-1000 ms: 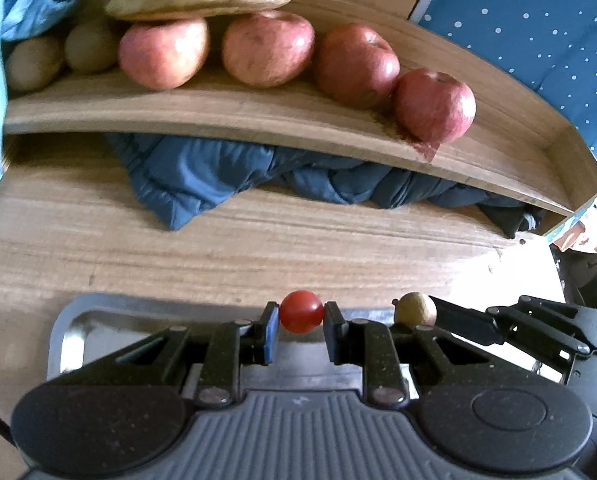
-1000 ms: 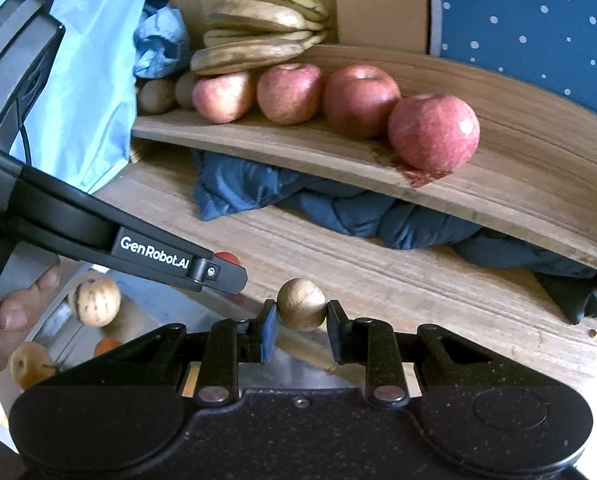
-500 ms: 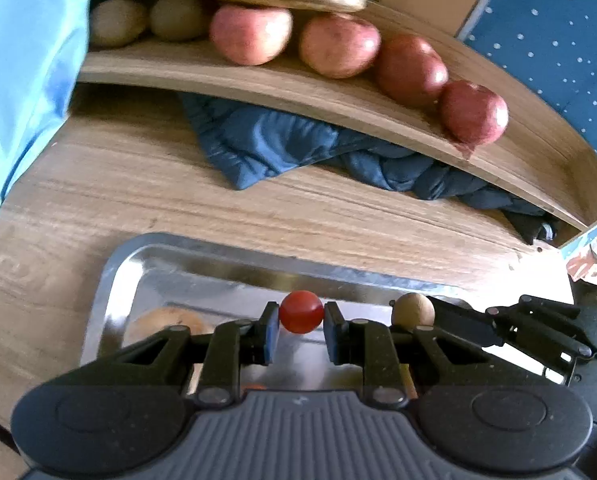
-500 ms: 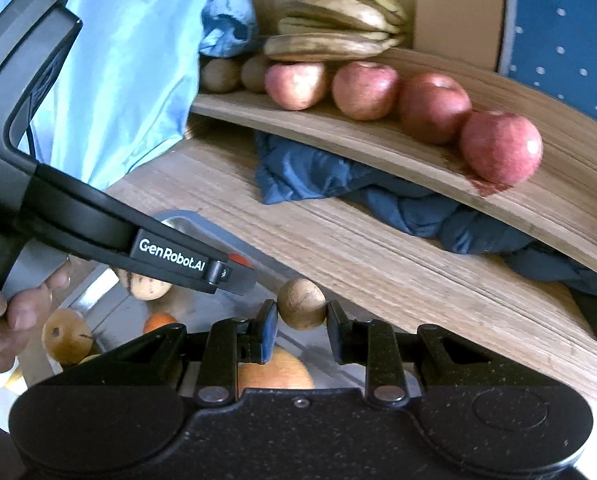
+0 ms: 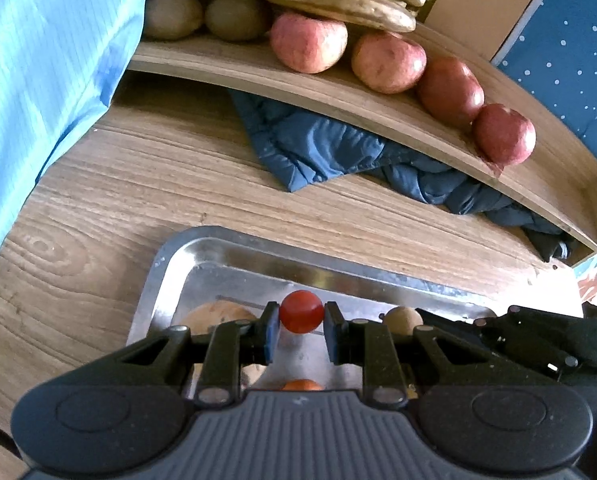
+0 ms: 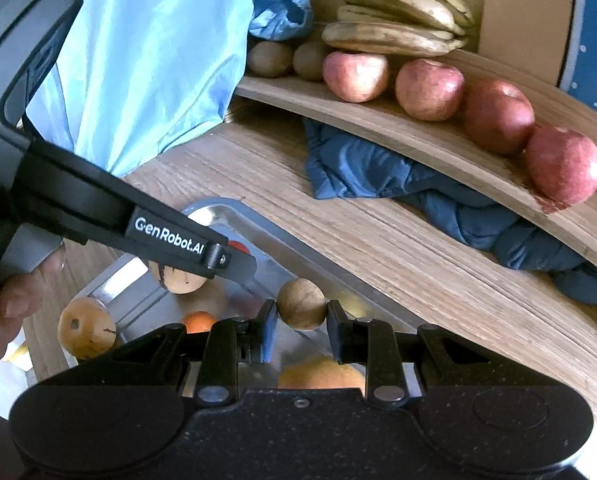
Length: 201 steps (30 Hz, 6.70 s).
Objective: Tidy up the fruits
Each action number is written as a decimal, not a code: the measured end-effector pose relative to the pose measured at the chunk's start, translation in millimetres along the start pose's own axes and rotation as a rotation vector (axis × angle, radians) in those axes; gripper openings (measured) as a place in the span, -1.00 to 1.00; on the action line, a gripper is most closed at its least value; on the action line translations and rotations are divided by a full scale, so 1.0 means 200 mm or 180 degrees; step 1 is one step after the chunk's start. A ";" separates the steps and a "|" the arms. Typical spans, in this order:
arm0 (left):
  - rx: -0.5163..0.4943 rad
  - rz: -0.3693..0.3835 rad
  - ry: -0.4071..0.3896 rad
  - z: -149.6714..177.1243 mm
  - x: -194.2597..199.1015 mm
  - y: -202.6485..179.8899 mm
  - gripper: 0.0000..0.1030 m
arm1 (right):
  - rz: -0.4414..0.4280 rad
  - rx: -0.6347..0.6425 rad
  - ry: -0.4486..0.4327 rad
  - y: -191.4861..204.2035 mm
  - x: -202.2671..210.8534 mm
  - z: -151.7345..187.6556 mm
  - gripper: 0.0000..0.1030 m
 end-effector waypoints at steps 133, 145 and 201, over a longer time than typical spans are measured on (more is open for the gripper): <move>-0.0362 -0.0454 -0.0407 0.83 0.73 -0.05 0.99 | 0.0707 -0.0932 -0.0111 0.15 0.88 0.61 0.99; -0.0552 -0.0383 -0.0439 0.81 0.76 -0.07 0.99 | 0.0834 -0.1071 -0.0161 0.18 0.94 0.64 0.99; -0.0528 -0.0333 -0.0246 0.90 0.75 -0.08 0.99 | 0.0902 -0.1029 -0.0124 0.25 0.93 0.63 0.99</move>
Point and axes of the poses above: each gripper's, at about its wrist camera, not at the fingertips, and x roughly against the way its jaws point, y to its left, z to its underside, the point moved 5 cm from there along -x, roughly the way its jaws point, and after that the axes turned 13 degrees about z, right-handed, at the moved point
